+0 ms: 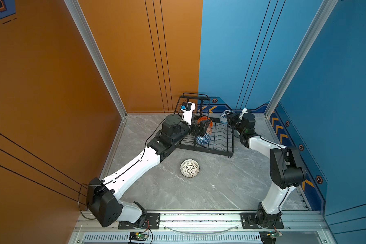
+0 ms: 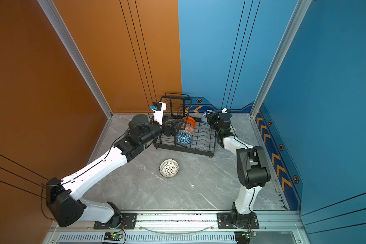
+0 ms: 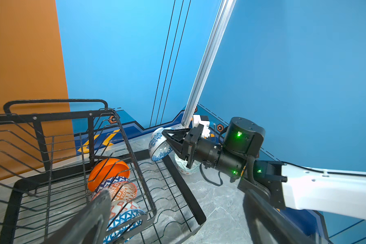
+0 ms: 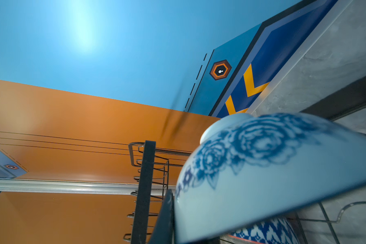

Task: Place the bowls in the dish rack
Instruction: 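Lower the floral bowl with the right gripper into a rack slot beside the orange bowl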

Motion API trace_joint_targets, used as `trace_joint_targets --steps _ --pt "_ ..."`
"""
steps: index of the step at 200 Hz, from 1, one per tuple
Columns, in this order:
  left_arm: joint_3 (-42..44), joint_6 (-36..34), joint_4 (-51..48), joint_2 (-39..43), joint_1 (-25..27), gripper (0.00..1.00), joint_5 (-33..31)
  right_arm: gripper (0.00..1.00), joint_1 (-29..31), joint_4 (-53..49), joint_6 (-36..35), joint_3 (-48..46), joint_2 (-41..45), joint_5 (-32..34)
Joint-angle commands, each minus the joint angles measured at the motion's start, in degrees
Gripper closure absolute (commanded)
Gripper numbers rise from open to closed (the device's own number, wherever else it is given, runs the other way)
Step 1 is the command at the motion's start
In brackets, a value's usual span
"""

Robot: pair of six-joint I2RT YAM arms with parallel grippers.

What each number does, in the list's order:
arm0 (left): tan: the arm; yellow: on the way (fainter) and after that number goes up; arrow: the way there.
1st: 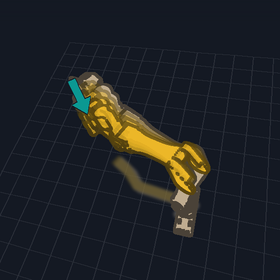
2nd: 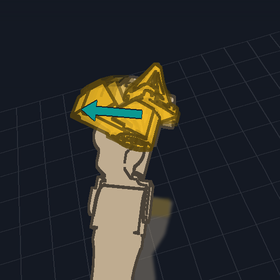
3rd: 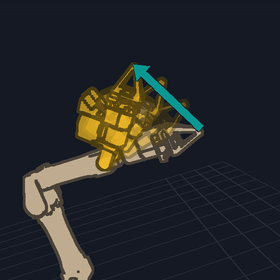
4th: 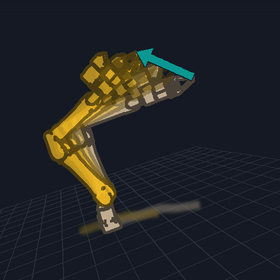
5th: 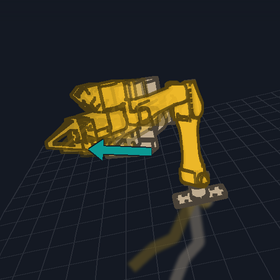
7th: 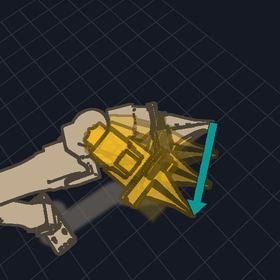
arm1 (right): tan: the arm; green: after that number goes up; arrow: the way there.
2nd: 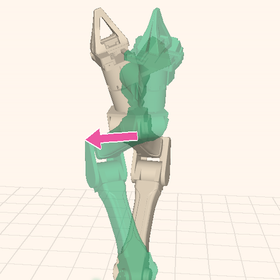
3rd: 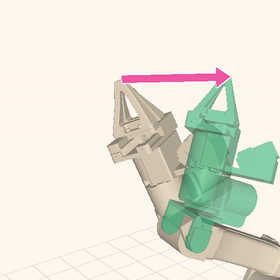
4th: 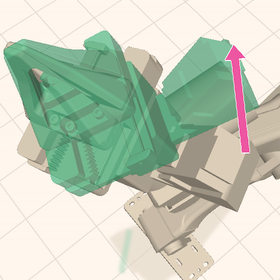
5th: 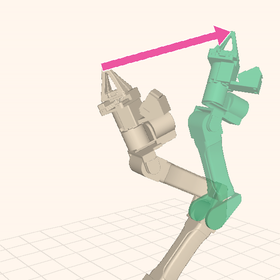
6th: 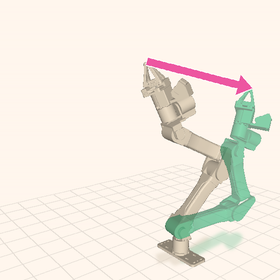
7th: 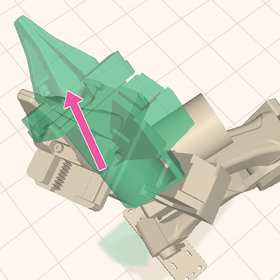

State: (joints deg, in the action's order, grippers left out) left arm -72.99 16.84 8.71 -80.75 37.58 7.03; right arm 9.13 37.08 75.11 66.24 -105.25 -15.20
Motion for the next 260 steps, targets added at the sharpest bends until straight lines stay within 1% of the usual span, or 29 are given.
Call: trace_joint_targets --steps 1,65,142,208,250,253,260 --pt "-1.88 1.15 -0.2 -1.4 0.61 0.02 1.99 1.0 0.71 7.32 0.4 0.33 -1.41 0.5" --pt "-3.54 1.35 -0.12 -3.79 0.6 0.02 3.22 1.0 0.82 8.03 -1.45 0.92 -5.68 1.17" --pt "-4.44 0.92 -0.09 -5.38 0.48 0.02 3.13 1.0 2.03 12.24 -0.93 1.61 -10.75 3.89" --pt "-4.13 0.91 -0.09 -5.38 -0.22 0.02 3.46 1.0 2.56 13.28 -5.25 2.05 -11.94 4.83" --pt "-4.11 0.82 0.0 -5.47 -0.5 0.02 3.51 1.0 2.37 13.19 -5.5 4.22 -13.22 4.24" --pt "-4.11 0.83 0.0 -5.47 -0.52 0.02 3.52 1.0 2.39 13.19 -5.59 4.39 -14.66 4.23" --pt "-4.07 0.8 0.01 -5.47 -0.58 0.02 3.51 1.0 2.32 13.19 -5.83 4.7 -15.12 4.22"
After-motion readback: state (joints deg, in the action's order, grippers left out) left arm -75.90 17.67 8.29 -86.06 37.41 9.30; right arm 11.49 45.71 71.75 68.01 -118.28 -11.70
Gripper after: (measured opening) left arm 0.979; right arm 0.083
